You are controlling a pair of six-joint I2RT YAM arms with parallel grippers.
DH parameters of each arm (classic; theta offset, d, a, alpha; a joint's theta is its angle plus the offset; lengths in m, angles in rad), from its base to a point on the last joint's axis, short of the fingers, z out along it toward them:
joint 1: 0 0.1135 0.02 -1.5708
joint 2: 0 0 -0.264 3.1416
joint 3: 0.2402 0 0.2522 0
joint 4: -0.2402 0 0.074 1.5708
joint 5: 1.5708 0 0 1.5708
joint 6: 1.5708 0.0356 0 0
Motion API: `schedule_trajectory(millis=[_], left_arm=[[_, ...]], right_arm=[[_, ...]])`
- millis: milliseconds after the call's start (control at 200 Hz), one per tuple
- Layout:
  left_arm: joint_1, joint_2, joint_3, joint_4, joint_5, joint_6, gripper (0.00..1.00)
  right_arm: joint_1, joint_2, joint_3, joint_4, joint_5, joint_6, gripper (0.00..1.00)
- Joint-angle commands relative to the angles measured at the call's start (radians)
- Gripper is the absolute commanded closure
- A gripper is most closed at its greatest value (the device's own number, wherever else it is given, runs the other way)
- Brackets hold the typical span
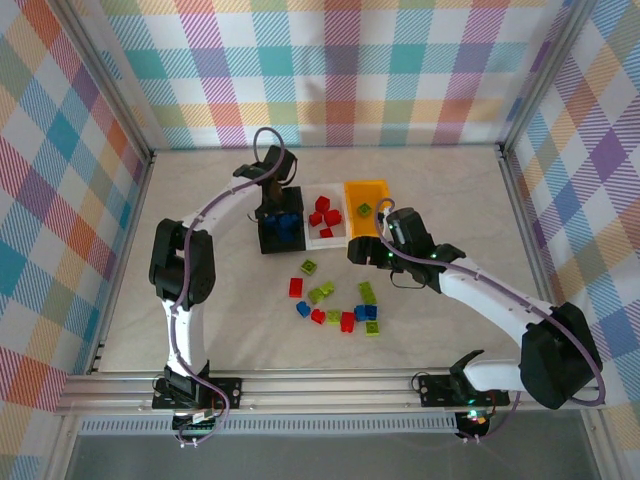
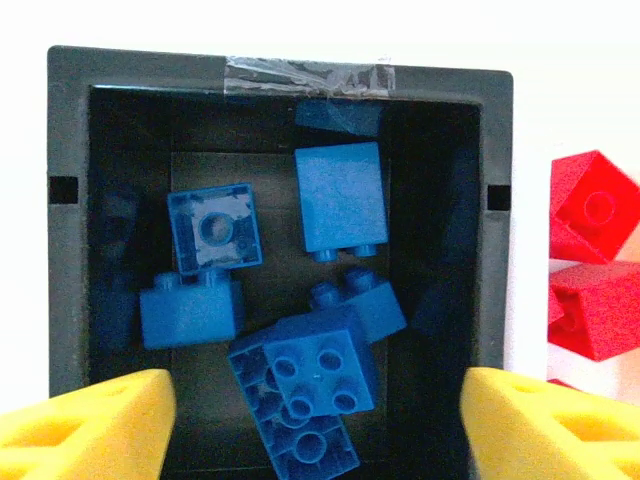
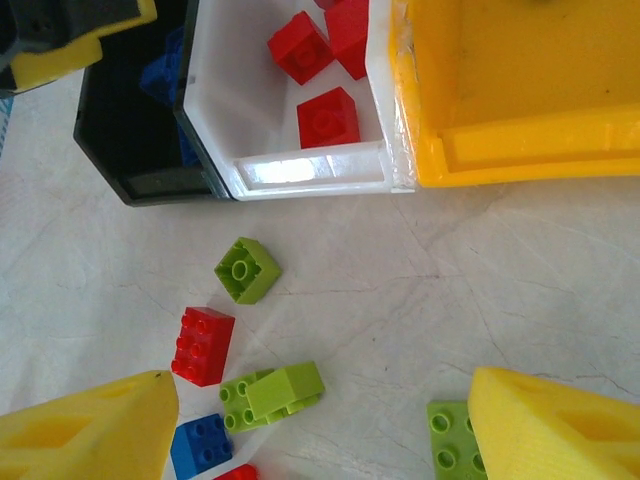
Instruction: Sort the legos into containers by color
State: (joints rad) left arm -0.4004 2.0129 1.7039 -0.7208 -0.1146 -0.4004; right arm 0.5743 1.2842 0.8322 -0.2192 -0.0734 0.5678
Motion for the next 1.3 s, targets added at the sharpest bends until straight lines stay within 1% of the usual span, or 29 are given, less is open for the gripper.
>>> schedule_trajectory(millis=[0,25,55,70,175,245,345,500,565,640,700,745,855,1005,1220,1300], left_arm=[[0.012,-0.091,0.01,-0.004,0.047,-0.016,0.18],[0.012,-0.109,0.005,0.003,0.061,-0.02,0.13],[0.011,-0.135,-0.004,0.012,0.077,-0.026,0.02],[0.011,-0.15,-0.01,0.016,0.086,-0.031,0.0],[0.0,-0.273,-0.083,0.073,0.144,-0.065,0.0],[-0.016,-0.367,-0.164,0.12,0.167,-0.09,0.0],[-0.034,-0.518,-0.328,0.207,0.191,-0.135,0.0],[-0.043,-0.78,-0.635,0.41,0.238,-0.184,0.0],[-0.044,-0.849,-0.723,0.434,0.269,-0.211,0.0],[-0.044,-0.893,-0.791,0.434,0.302,-0.222,0.0],[-0.044,-0.926,-0.857,0.434,0.308,-0.245,0.0],[-0.044,-0.952,-0.91,0.486,0.311,-0.264,0.0],[-0.042,-1.006,-1.019,0.51,0.299,-0.301,0.0],[-0.043,-1.047,-1.097,0.488,0.27,-0.318,0.0],[-0.041,-1.102,-1.136,0.459,0.228,-0.325,0.0],[-0.041,-1.103,-1.139,0.457,0.228,-0.321,0.0]], right_arm=[[-0.009,-0.021,0.027,-0.039,-0.018,-0.014,0.23],[-0.008,-0.024,0.027,-0.041,-0.02,-0.016,0.22],[-0.01,-0.028,0.027,-0.043,-0.02,-0.017,0.22],[-0.009,-0.03,0.027,-0.043,-0.021,-0.017,0.22],[-0.009,-0.038,0.024,-0.048,-0.032,-0.022,0.21],[-0.009,-0.033,0.027,-0.068,-0.041,-0.026,0.21],[-0.008,-0.025,0.019,-0.097,-0.063,-0.039,0.21],[-0.003,0.01,-0.002,-0.18,-0.073,-0.057,0.21],[0.003,0.039,-0.013,-0.21,-0.061,-0.064,0.22],[0.013,0.09,-0.018,-0.225,-0.051,-0.065,0.23],[0.027,0.131,-0.01,-0.226,-0.03,-0.066,0.24],[0.04,0.161,0.002,-0.229,0.0,-0.065,0.25],[0.072,0.223,0.03,-0.227,0.064,-0.065,0.28],[0.12,0.316,0.069,-0.256,0.149,-0.082,0.29],[0.156,0.405,0.103,-0.286,0.253,-0.093,0.4],[0.177,0.428,0.124,-0.311,0.297,-0.105,0.47]])
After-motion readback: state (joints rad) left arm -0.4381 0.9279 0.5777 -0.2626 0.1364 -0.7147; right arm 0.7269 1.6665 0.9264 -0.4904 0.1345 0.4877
